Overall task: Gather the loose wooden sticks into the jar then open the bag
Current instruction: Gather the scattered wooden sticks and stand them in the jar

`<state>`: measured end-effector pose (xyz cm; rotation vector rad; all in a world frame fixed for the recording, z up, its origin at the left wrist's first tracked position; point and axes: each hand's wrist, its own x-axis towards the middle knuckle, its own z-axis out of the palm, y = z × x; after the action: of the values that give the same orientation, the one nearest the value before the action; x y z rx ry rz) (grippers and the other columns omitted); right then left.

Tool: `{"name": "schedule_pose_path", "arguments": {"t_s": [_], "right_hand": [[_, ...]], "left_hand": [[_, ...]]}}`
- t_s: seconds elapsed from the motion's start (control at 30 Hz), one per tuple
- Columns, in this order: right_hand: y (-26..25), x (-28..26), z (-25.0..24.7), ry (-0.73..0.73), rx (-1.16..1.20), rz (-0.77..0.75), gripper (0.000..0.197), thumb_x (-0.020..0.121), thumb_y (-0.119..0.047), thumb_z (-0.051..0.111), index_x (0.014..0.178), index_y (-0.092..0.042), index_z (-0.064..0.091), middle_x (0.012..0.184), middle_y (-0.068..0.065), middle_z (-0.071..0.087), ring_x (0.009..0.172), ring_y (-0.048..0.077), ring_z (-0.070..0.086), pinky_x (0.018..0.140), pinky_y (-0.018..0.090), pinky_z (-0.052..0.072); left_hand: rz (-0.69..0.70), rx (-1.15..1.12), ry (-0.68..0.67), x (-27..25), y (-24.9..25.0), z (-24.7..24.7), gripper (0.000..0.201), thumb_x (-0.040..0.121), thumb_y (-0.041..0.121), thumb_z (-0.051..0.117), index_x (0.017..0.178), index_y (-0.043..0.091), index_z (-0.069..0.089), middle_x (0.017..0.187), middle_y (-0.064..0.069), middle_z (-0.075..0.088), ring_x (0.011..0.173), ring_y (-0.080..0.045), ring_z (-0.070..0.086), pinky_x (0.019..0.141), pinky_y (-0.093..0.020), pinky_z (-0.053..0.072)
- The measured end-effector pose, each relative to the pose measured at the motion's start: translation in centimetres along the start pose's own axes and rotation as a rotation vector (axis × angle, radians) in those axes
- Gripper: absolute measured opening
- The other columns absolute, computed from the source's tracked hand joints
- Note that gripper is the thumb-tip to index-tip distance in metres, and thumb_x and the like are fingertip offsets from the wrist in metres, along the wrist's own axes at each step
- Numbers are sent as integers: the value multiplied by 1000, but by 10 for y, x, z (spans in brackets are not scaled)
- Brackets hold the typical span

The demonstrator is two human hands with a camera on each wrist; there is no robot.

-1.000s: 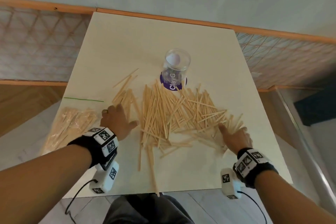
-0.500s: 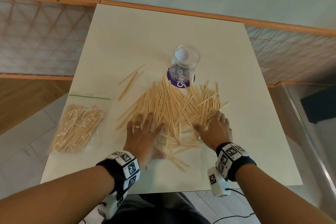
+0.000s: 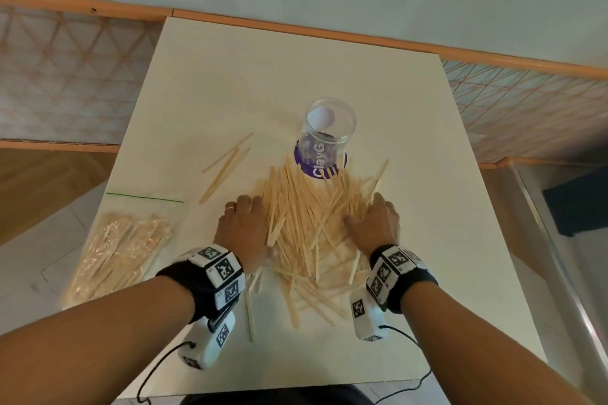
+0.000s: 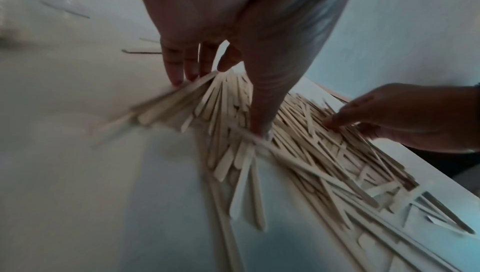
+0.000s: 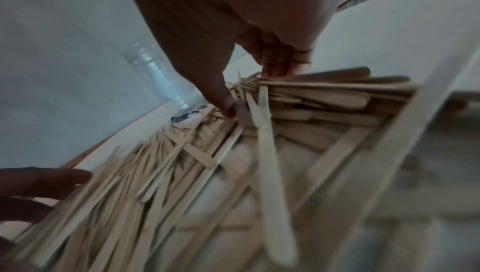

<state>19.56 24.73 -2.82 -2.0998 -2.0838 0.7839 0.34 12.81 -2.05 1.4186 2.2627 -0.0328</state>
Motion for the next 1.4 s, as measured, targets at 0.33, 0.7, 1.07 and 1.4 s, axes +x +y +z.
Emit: {"name": "schedule_pose_path", "arguments": {"t_s": [0.33,0.7,1.07,1.4], "right_hand": [[-8,22,-20,-169,-113,32,48,76,-40,79,103,-5,60,104,13,63,86,26,60,73,35,52],[-21,37,-22,-325,-21,16,23,84,-23,67,70,-9,55,76,6,58,58,16,52,47,22,36],[-8,36,-39,-387,6,-61,16,93,-19,48,90,-8,59,87,10,69,65,18,56,56,26,43],[-21,6,-35,-553,163,-204,46,91,-58,58,78,-14,63,56,-8,51,36,0,42,48,20,35]], "left_hand": [[-208,-96,54,84,-39,-55,69,88,38,63,140,3,35,143,-17,35,130,-38,36,105,-43,39],[-256,-15,-95,84,-10,-54,29,91,9,56,117,-3,55,128,-21,51,117,-35,55,92,-34,48],[-151,-282,-64,64,-20,-67,13,86,13,56,95,3,58,96,-10,61,88,-28,59,69,-29,44],[141,-603,-100,15,32,-56,12,89,12,60,89,6,71,85,-4,75,75,-16,71,74,-29,60]]}}
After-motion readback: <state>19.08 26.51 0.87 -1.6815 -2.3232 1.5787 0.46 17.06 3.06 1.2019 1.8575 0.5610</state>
